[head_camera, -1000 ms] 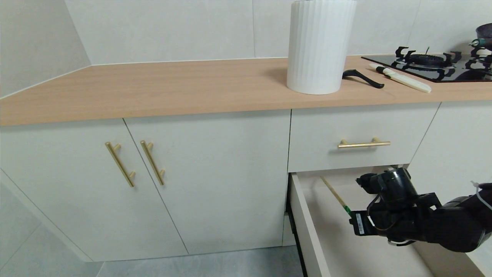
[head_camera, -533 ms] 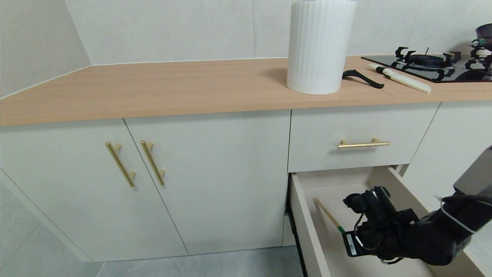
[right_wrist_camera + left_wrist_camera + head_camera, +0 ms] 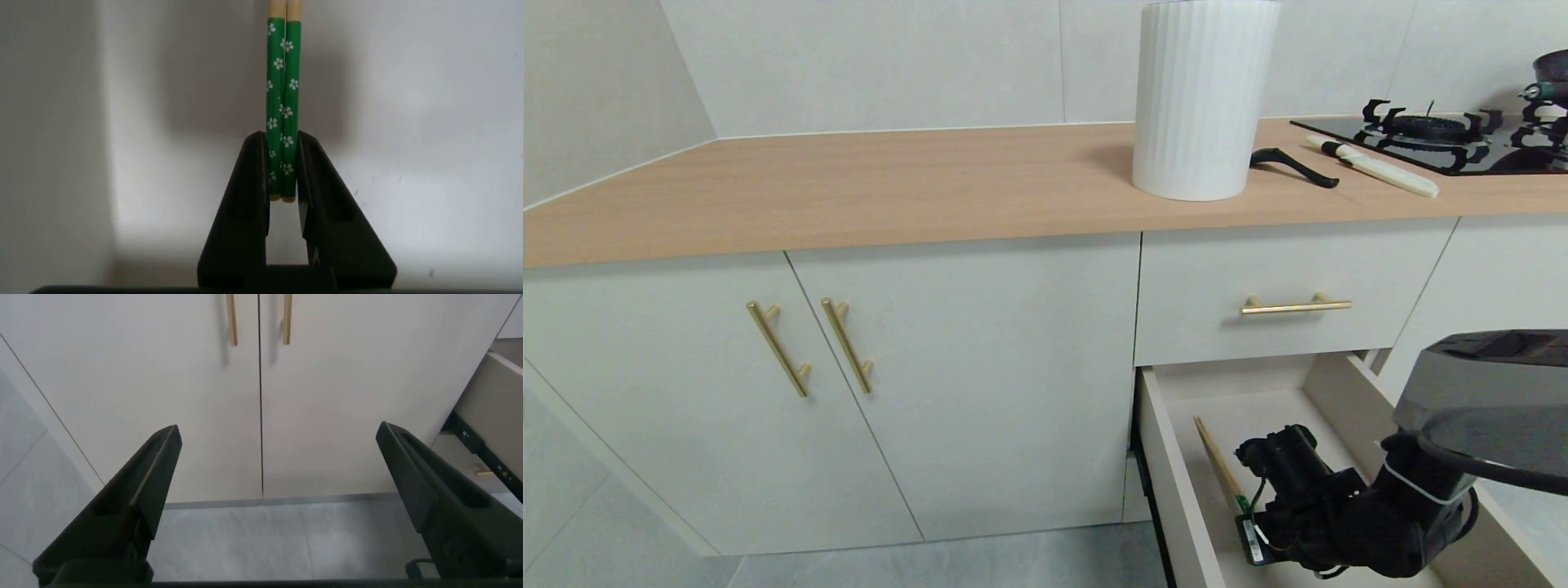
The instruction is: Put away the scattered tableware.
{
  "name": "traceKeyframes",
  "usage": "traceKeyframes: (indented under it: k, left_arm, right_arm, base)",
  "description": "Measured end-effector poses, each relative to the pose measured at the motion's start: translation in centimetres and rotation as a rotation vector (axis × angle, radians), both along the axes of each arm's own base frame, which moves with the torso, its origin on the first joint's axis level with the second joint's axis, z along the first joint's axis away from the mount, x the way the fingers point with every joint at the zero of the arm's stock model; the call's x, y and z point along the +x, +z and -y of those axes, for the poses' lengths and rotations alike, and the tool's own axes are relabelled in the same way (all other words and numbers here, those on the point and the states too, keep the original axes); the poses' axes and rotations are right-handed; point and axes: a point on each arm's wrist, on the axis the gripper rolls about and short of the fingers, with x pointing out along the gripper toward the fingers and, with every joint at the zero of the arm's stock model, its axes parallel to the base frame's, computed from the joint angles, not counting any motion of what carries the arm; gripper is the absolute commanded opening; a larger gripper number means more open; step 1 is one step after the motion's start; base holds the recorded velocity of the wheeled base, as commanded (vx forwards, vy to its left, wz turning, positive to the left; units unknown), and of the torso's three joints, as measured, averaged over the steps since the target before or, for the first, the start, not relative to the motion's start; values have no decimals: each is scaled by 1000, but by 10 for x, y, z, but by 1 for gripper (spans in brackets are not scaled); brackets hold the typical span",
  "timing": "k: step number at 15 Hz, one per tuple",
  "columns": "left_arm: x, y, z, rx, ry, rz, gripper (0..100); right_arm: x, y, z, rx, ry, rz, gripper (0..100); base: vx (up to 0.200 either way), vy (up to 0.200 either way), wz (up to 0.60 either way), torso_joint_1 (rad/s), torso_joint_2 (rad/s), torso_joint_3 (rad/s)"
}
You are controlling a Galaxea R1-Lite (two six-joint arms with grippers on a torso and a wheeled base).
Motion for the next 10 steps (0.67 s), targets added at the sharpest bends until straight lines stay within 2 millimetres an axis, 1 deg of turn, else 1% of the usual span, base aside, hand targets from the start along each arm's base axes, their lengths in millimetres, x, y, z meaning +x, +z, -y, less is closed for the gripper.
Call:
traceKeyframes:
  k: [1,4,7,8,10]
  left_arm:
    - [0,0,0,0,0,0,100]
    - [0,0,0,0,0,0,100]
    - [0,0,0,0,0,0,100]
    - [0,0,0,0,0,0,100]
    - [0,0,0,0,0,0,100]
  right_arm:
    - [0,-3,0,-3,-3,-1,100]
    - [0,-7,1,-2,-15,-12,100]
    - [0,-6,0,-1,-17,-9,100]
    - [0,-4,0,1,-16,-3,100]
    - [-1,8,1,12,-16,17,100]
  base:
    - [0,0,0,0,0,0]
    - [0,0,0,0,0,0]
    - [0,0,0,0,0,0]
    - [0,0,0,0,0,0]
    - [0,0,0,0,0,0]
